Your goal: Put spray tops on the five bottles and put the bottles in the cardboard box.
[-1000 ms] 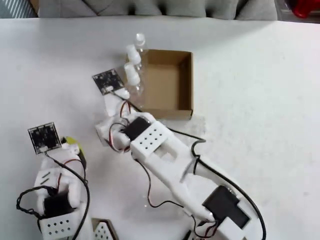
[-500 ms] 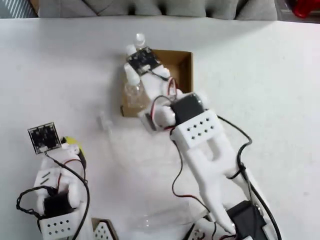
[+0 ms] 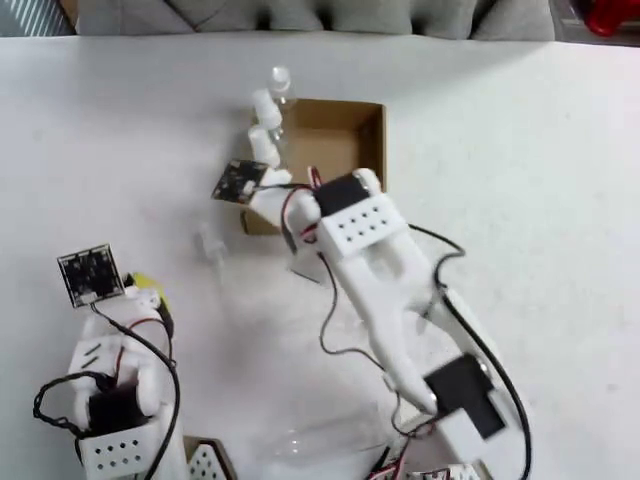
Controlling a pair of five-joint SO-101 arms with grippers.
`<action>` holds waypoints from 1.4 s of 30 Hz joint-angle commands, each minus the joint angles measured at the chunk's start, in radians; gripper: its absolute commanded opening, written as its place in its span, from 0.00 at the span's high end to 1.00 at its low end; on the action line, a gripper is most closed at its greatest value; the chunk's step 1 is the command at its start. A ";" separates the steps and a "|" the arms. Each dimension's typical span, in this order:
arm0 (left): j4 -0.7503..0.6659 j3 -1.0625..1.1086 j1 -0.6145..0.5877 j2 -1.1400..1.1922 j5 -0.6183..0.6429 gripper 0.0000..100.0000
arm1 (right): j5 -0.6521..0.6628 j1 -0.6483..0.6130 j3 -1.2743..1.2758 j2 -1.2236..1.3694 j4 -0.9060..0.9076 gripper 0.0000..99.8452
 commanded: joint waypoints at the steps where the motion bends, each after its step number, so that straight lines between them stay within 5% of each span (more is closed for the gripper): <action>1: -0.026 -0.006 0.013 -0.018 0.005 0.98 | 0.021 -0.038 -0.054 0.076 -0.088 0.98; 22: -0.034 -0.006 0.015 -0.018 0.003 0.98 | 0.356 -0.041 -0.054 0.222 -0.257 0.98; 42: -0.034 -0.006 0.015 -0.018 0.003 0.98 | 0.491 0.346 -0.049 0.197 -0.189 0.98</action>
